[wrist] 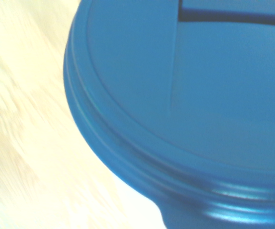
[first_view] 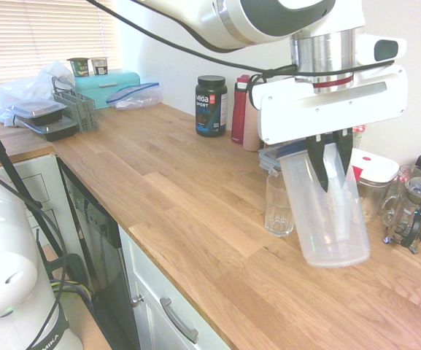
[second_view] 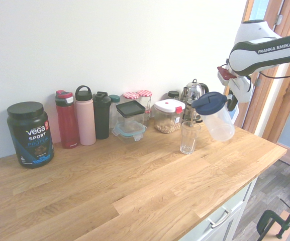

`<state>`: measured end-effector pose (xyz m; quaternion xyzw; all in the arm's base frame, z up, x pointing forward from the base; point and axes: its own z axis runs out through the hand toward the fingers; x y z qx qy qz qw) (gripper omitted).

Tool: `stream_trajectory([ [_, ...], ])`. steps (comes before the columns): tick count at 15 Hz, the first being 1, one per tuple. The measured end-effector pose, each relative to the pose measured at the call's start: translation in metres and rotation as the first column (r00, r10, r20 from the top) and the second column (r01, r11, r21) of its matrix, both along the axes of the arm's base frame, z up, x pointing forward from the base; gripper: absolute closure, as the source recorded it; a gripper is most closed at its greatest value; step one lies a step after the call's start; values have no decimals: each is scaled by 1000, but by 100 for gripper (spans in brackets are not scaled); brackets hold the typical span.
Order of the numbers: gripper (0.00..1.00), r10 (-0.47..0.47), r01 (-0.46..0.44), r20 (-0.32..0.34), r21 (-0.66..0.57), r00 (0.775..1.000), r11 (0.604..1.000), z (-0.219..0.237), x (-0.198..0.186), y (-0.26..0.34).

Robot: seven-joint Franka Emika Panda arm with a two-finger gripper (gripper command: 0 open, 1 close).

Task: Pour me some water

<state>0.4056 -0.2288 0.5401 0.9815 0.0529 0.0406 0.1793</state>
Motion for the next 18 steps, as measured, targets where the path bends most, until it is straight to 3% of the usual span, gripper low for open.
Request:
stream_trajectory([
  [7, 100, 10, -33, -93, -251, 996, 968, 10, 19, 40],
  [11, 100, -6, -32, -120, -314, 993, 949, 28, 7, 40],
  [18, 100, 12, -78, -182, -361, 983, 929, 14, -5, 55],
])
